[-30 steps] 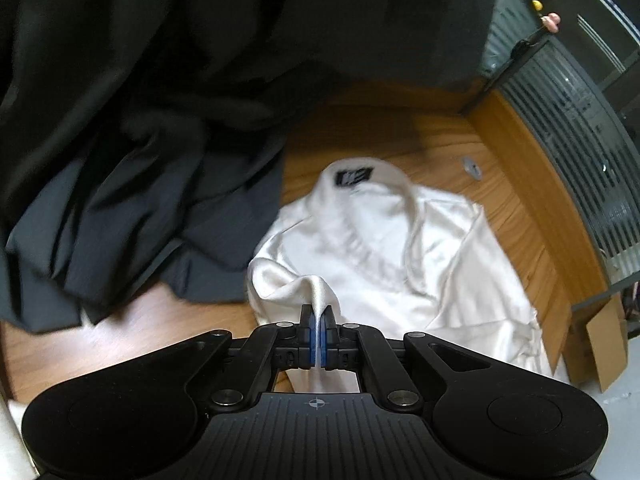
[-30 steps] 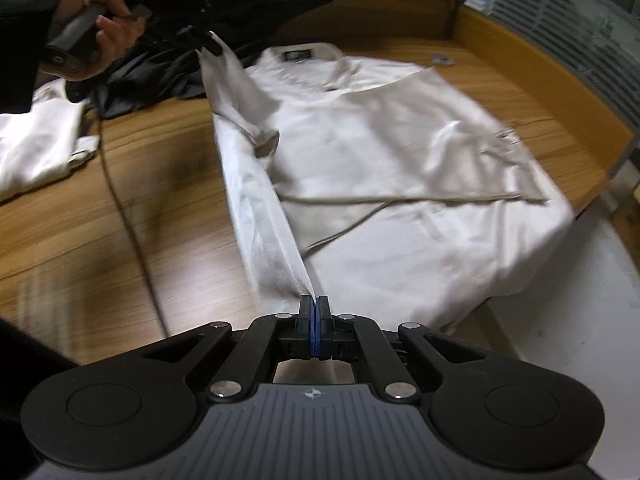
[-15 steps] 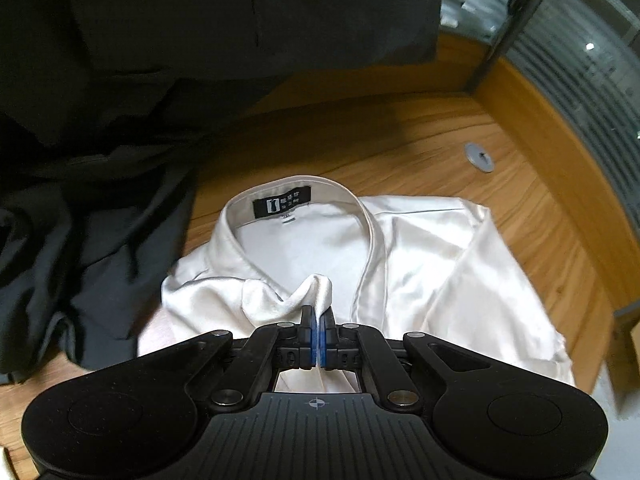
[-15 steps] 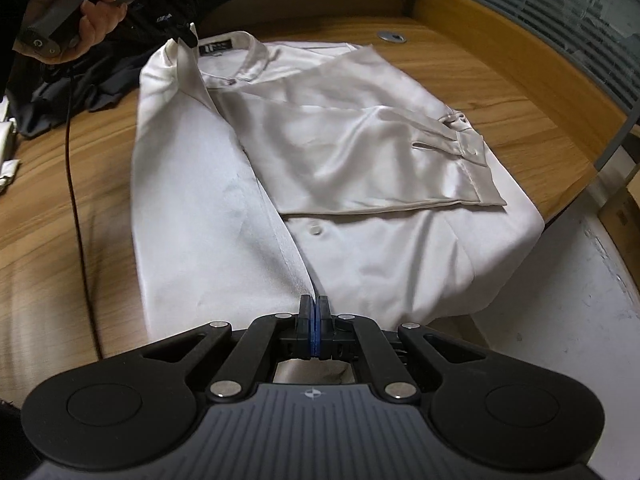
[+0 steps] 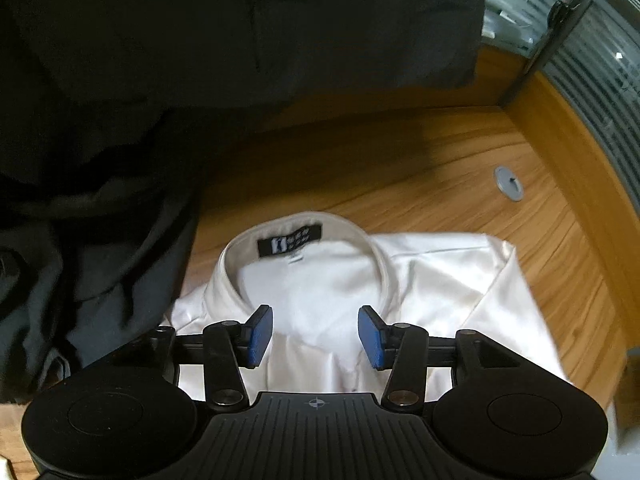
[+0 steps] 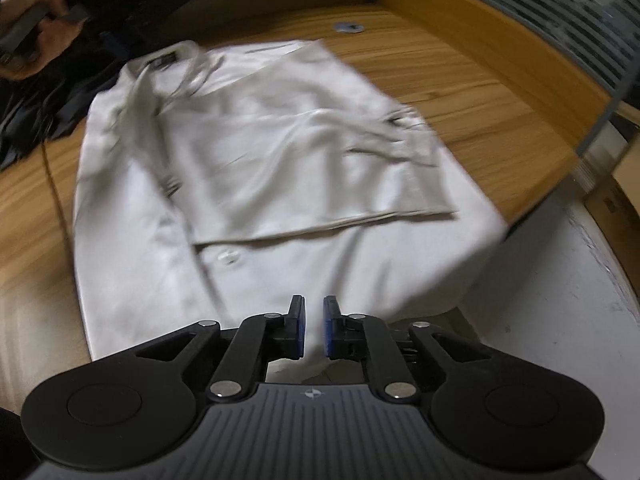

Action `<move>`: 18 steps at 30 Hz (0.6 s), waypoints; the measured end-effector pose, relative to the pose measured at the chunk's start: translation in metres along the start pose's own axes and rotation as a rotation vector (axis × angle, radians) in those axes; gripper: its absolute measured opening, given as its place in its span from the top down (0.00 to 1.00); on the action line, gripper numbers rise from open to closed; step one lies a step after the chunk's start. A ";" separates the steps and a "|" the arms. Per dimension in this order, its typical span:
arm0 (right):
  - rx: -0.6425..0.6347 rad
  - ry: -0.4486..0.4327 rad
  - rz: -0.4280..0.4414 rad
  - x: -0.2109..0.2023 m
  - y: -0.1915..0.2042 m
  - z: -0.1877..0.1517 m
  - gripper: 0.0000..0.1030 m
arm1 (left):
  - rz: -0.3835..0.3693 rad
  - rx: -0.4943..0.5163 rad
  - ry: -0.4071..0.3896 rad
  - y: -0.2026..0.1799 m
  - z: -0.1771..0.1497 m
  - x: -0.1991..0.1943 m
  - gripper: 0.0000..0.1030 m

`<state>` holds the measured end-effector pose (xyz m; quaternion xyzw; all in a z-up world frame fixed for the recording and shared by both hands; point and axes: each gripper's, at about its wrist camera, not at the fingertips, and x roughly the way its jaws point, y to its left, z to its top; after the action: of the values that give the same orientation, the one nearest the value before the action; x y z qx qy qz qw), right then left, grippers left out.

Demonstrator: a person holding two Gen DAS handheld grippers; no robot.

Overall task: Fold clothes
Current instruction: 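Release both grippers and move them along the folded shirt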

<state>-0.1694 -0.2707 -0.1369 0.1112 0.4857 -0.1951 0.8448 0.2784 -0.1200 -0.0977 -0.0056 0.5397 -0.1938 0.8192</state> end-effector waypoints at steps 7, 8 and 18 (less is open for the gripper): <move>-0.015 0.000 -0.017 0.009 -0.085 0.027 0.73 | 0.000 0.002 0.020 -0.044 0.018 -0.004 0.50; -0.020 0.010 -0.016 0.014 -0.098 0.030 0.73 | -0.001 0.002 0.031 -0.053 0.021 -0.003 0.50; -0.115 0.054 0.160 0.068 -0.199 0.035 0.65 | -0.012 0.058 0.125 -0.163 0.038 0.025 0.44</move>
<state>-0.1983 -0.4775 -0.1779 0.1061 0.5082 -0.0955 0.8493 0.2696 -0.2865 -0.0684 0.0270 0.5838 -0.2141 0.7827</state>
